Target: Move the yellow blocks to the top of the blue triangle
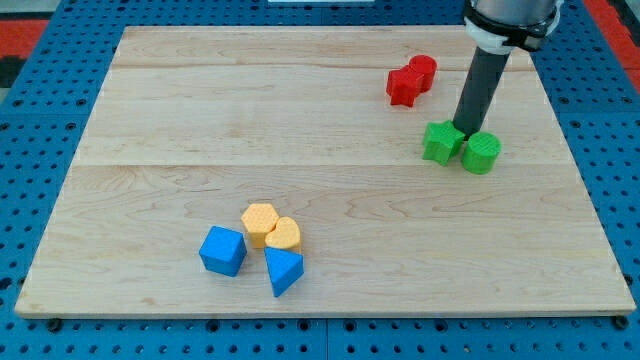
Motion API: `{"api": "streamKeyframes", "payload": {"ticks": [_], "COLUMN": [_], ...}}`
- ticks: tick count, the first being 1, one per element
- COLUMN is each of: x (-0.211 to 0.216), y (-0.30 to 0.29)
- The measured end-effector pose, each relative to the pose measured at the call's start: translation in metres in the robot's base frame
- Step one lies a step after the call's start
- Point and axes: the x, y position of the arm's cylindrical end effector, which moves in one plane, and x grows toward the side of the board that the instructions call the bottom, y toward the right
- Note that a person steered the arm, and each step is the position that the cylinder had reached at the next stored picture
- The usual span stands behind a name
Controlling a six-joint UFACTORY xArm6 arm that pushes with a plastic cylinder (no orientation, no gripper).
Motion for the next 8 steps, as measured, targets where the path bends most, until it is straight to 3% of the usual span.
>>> {"api": "streamKeyframes", "payload": {"ticks": [5,8], "x": [-0.026,0.003], "y": [-0.097,-0.23]}}
